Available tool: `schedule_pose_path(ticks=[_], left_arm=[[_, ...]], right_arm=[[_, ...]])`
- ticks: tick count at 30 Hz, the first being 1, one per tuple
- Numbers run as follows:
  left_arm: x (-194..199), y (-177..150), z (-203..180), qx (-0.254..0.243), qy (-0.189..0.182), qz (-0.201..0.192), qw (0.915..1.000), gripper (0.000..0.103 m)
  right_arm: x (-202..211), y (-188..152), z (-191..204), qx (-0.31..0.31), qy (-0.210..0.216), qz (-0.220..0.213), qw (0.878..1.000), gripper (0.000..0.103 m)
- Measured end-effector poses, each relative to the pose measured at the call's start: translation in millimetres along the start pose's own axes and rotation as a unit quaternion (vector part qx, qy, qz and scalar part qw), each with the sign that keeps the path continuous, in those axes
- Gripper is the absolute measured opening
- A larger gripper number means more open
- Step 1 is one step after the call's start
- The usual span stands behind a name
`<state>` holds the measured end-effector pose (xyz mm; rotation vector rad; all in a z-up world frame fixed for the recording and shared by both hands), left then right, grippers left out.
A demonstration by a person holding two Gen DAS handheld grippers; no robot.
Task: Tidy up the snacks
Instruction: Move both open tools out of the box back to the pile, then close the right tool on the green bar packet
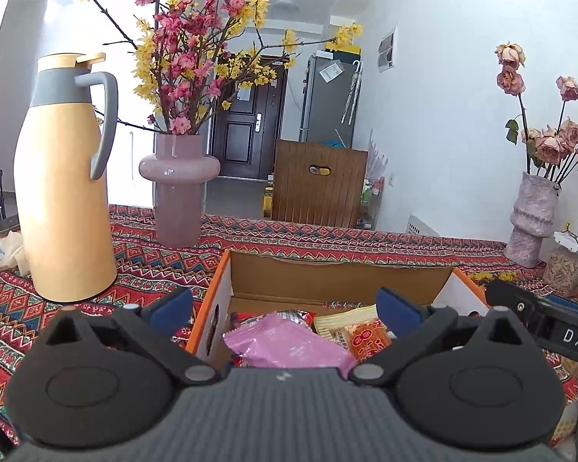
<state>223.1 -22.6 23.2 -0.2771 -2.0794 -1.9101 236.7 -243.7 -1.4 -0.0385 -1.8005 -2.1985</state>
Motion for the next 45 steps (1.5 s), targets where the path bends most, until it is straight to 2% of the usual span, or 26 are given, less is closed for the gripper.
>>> schedule_pose_path(ticks=[10, 17, 25, 30, 38, 45], left_arm=[[47, -8, 17, 0.000, -0.009, -0.001, 1.0000, 0.103], [72, -32, 34, 0.000, -0.010, 0.013, 0.9999, 0.103], [93, -60, 49, -0.007, -0.008, 0.032, 0.9994, 0.103], [104, -75, 58, -0.004, -0.009, 0.049, 0.9988, 0.103], [116, -88, 62, -0.008, -0.020, 0.062, 0.9978, 0.103], [117, -90, 63, -0.005, -0.022, 0.063, 0.9977, 0.103]], right_arm=[[49, -3, 6, 0.005, 0.017, 0.006, 1.000, 0.103], [81, -22, 9, -0.011, 0.050, 0.030, 0.998, 0.103], [103, -52, 20, -0.015, 0.063, 0.073, 0.995, 0.103], [111, -69, 31, 0.002, 0.045, 0.108, 0.993, 0.103], [121, -77, 39, 0.013, 0.010, 0.130, 0.991, 0.103], [121, -79, 45, 0.022, 0.022, 0.143, 0.989, 0.103]])
Point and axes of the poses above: each gripper's, at about its wrist camera, not at the fingertips, and x roughly against the way its jaws point, z to its left, y to its top, the point moved 1 cm from there along -x, roughly the way its jaws point, and after that the axes turned 5 degrees about y, right-handed, at the moved point
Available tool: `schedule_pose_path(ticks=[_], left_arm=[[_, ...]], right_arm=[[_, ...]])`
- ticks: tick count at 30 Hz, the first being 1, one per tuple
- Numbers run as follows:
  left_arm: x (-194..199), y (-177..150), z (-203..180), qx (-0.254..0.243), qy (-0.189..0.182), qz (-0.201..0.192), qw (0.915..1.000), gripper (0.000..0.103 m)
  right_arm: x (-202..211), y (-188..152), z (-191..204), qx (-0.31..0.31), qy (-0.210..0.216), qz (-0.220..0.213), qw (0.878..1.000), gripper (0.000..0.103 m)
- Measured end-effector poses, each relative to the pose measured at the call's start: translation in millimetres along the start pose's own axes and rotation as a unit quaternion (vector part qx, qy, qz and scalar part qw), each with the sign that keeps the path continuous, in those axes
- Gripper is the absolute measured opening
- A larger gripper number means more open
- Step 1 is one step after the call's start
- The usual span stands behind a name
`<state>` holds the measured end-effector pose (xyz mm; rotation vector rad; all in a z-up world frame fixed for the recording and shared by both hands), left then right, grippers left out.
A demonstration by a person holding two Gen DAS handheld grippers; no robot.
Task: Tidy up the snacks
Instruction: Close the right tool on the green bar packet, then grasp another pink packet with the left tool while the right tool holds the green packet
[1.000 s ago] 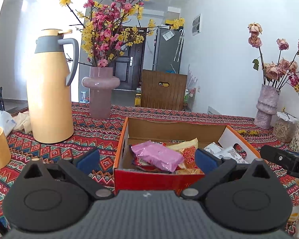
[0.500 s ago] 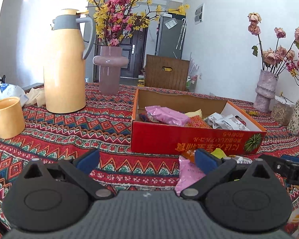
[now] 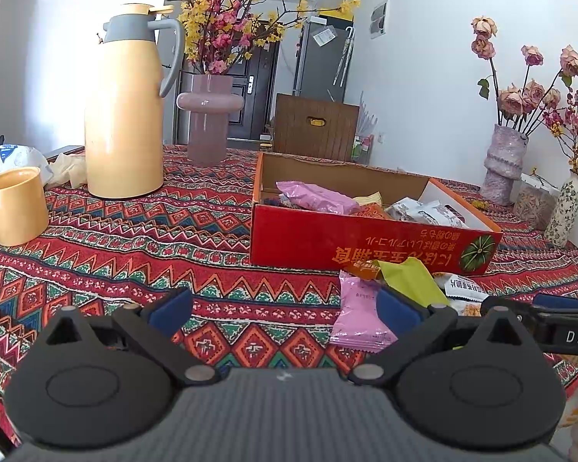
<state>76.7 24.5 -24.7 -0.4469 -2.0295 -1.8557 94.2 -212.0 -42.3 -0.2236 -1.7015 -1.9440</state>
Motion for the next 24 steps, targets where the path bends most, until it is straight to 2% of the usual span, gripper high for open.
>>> schedule_pose_path(ticks=[2, 9, 10, 14, 19, 24], left_arm=[[0, -1, 0, 0.000, 0.000, 0.003, 1.0000, 0.103], [-2, -5, 4, 0.004, -0.002, 0.012, 0.9999, 0.103], [-2, -5, 4, 0.003, -0.003, 0.013, 0.9999, 0.103], [-3, -6, 5, 0.003, -0.007, 0.017, 0.9998, 0.103], [-6, -8, 7, 0.007, -0.009, 0.022, 0.9997, 0.103], [-8, -9, 9, 0.009, -0.010, 0.026, 0.9996, 0.103]], right_arm=[[0, -1, 6, 0.008, 0.008, -0.001, 1.000, 0.101], [-18, -5, 28, 0.031, 0.049, 0.031, 0.998, 0.059], [-22, -6, 31, 0.034, 0.051, 0.036, 0.997, 0.055], [-36, -9, 37, 0.039, 0.048, 0.053, 0.997, 0.053], [-44, -11, 40, 0.040, 0.052, 0.069, 0.995, 0.041], [-48, -12, 39, 0.035, 0.055, 0.075, 0.995, 0.039]])
Point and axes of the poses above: each gripper's, at about its wrist camera, not at the fingertips, and x roughly against the way its jaws point, z to its left, y to its top, the point moved 1 cm from there along -x, roughly the way its jaws point, and after that the axes turned 5 degrees about y, right-handed, at the moved point
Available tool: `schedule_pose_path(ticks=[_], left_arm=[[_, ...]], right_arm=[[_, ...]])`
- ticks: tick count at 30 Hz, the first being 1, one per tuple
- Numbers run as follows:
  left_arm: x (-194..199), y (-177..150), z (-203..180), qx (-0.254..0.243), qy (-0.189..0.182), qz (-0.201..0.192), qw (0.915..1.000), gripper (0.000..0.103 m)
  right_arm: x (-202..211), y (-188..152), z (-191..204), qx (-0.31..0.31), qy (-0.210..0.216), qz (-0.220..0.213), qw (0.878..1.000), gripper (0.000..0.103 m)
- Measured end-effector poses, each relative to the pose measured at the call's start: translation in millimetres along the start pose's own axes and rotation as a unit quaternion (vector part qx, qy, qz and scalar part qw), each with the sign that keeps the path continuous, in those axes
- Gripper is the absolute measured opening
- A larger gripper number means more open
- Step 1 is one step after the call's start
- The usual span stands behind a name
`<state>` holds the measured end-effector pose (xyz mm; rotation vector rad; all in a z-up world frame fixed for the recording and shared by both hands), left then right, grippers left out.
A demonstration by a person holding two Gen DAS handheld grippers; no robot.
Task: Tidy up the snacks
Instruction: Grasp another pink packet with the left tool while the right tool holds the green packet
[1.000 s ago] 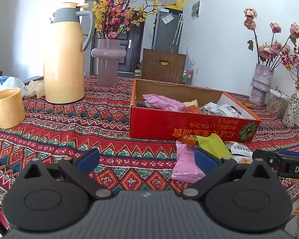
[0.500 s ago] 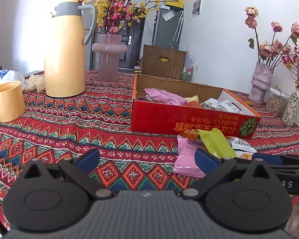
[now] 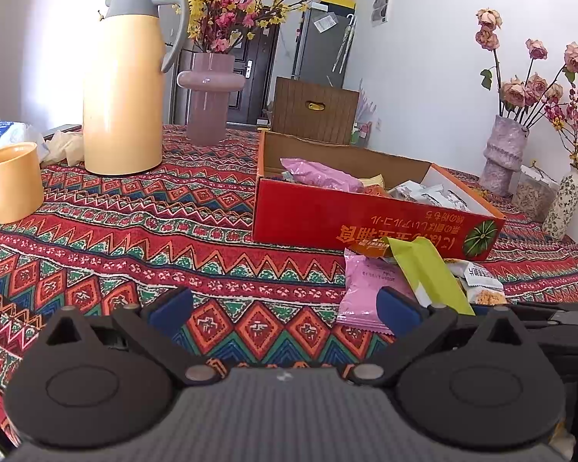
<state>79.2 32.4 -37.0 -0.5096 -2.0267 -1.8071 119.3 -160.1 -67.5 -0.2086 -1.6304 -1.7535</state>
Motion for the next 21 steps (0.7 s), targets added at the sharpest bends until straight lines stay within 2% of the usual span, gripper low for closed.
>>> schedule_pose_path(ticks=[11, 21], left_arm=[[-8, 1, -7, -0.010, -0.007, 0.015, 0.9998, 0.103], [-31, 12, -35, -0.034, -0.033, 0.052, 0.9975, 0.103]], right_arm=[[11, 4, -6, -0.008, 0.019, -0.022, 1.000, 0.035], [43, 18, -32, -0.030, -0.002, -0.082, 0.996, 0.035]])
Point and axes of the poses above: each gripper's, at about its wrist camera, not at the fingertips, and x roughly against the way its jaws point, z to its left, y to its top, the point moved 1 cm from there along -x, roughly the way its jaws point, and after that the axes turned 5 degrees about y, right-handed, at the moved point
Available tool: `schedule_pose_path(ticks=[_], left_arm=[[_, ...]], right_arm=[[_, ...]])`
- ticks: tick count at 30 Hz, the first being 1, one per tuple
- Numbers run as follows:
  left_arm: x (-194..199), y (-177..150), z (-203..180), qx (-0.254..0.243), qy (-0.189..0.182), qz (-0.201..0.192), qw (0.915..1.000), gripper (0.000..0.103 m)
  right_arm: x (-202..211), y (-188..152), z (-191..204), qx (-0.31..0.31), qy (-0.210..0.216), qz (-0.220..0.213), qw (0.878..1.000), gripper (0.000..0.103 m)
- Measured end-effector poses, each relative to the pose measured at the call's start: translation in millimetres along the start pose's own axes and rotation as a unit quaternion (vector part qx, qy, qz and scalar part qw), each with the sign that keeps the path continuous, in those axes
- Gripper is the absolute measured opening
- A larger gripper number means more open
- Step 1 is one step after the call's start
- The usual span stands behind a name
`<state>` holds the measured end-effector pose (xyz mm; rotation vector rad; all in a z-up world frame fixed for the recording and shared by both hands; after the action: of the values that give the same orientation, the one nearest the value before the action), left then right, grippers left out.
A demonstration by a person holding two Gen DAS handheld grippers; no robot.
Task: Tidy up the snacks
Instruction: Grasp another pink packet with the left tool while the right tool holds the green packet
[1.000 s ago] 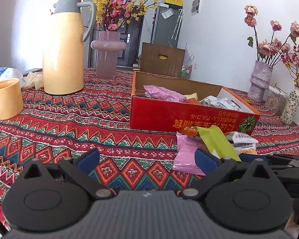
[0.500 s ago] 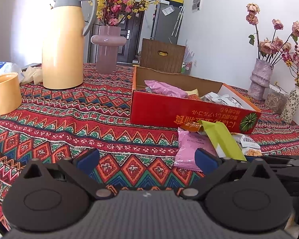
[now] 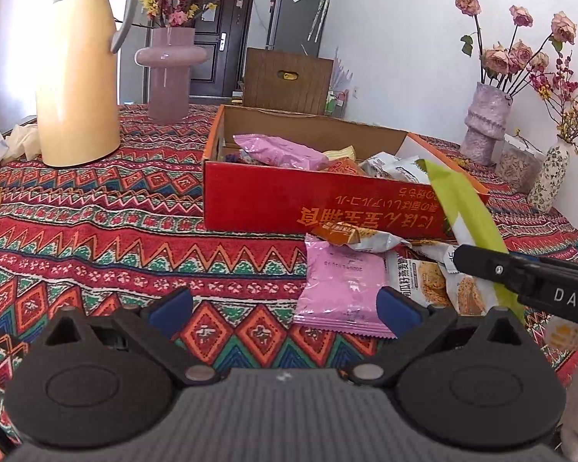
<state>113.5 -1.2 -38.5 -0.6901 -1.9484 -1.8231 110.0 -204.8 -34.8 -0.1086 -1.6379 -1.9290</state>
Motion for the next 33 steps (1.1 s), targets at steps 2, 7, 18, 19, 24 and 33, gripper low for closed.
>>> schedule_pose_path(ticks=[2, 7, 18, 19, 24, 33], left_arm=[[-6, 4, -8, -0.007, -0.005, 0.007, 0.9999, 0.103], [-26, 14, -26, -0.019, 0.002, 0.038, 0.9991, 0.103], [-66, 21, -49, -0.026, 0.017, 0.080, 0.9963, 0.089], [-69, 21, -49, -0.025, 0.014, 0.083, 0.9961, 0.080], [-68, 21, -53, -0.033, 0.003, 0.075, 0.9967, 0.063], [-48, 14, -52, -0.054, -0.003, 0.051, 0.9972, 0.062]], right_arm=[[5, 3, -7, -0.003, -0.011, -0.010, 1.000, 0.035], [14, 4, -27, -0.016, -0.036, -0.023, 0.999, 0.035], [15, -1, -51, -0.038, -0.055, -0.025, 0.997, 0.035], [14, -2, -52, -0.040, -0.055, -0.024, 0.997, 0.035], [14, -5, -55, -0.044, -0.053, -0.022, 0.997, 0.035], [12, -7, -56, -0.047, -0.050, -0.020, 0.997, 0.035]])
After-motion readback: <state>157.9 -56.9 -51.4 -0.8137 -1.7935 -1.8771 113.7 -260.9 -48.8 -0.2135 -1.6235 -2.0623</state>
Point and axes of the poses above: each gripper's, at about its wrist camera, not at the fingertips, and x roughly against the way its jaws point, z to its left, y to its top, the point moved 1 cm from there along -x, roughly the way its jaws point, and after that the axes turned 5 degrees about y, right-handed, at the moved point
